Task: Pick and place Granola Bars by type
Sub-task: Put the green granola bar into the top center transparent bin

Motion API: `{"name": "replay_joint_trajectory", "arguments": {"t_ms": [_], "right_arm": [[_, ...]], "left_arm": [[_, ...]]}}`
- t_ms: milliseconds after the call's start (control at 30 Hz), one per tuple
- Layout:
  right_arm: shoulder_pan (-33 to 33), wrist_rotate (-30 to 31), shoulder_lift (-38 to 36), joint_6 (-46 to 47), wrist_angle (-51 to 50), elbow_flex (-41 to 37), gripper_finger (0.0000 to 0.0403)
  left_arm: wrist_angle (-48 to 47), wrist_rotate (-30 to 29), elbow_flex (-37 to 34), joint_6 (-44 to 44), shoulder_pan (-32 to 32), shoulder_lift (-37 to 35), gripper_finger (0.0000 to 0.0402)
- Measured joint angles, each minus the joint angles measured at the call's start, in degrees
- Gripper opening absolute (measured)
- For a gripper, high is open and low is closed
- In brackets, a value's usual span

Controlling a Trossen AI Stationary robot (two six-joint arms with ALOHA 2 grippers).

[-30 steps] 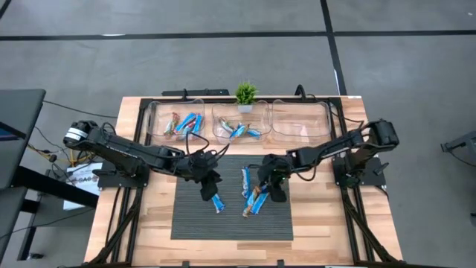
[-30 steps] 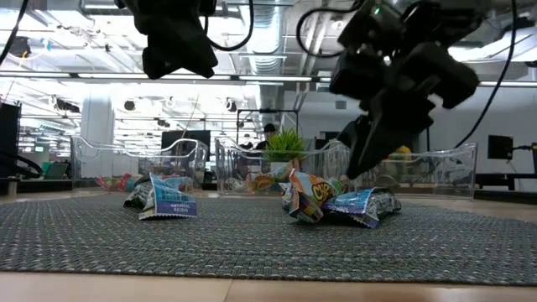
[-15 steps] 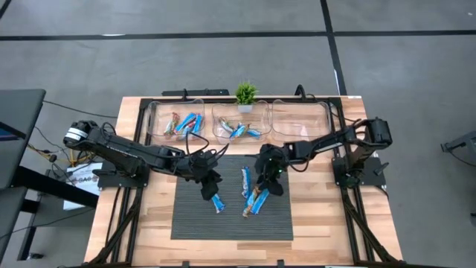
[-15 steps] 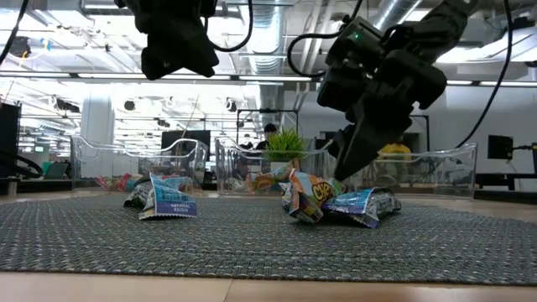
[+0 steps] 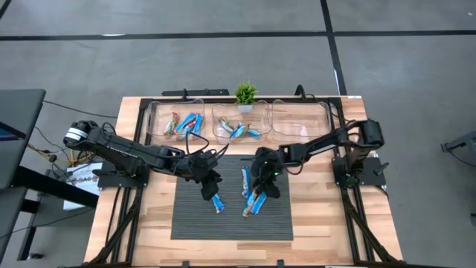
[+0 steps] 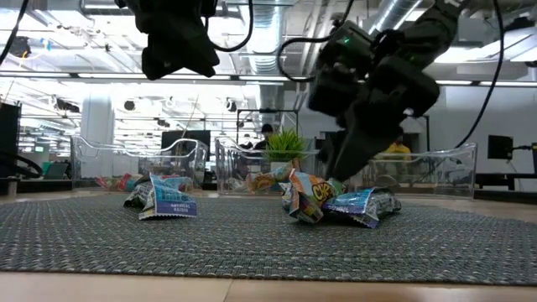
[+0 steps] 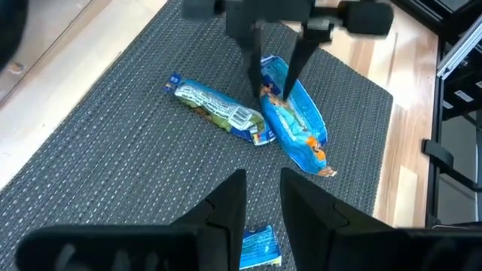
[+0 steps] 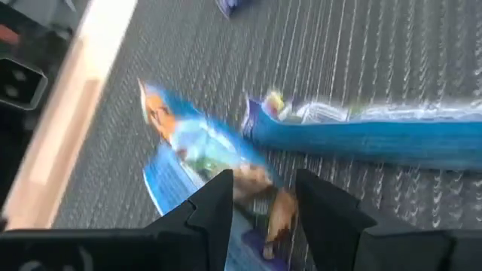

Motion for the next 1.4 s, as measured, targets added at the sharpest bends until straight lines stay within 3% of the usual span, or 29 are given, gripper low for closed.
{"name": "replay_joint_trajectory", "arguments": {"t_ms": [233, 533, 933, 1400], "right_arm": [[0.05, -0.88, 3.31, 0.09, -3.49, 3.35, 0.0123], [0.31, -4.62, 4.29, -1.14, -4.55, 4.5, 0.0007], [-0.82, -8.37, 0.26, 0.52, -4.43, 4.56, 0.0], [-8.25, -9.17, -9.02, 1.55, -4.68, 4.56, 0.0]], "left_arm": [[-0.03, 0.0, 0.02, -0.29, 0.0, 0.0, 0.0074], [-0.41, 0.01, 0.02, -0.35, 0.0, 0.0, 0.0074], [-0.62, 0.0, 0.02, -0.32, 0.0, 0.0, 0.0074], [-0.62, -0.48, 0.02, 0.02, 0.0, 0.0, 0.0074]]}}
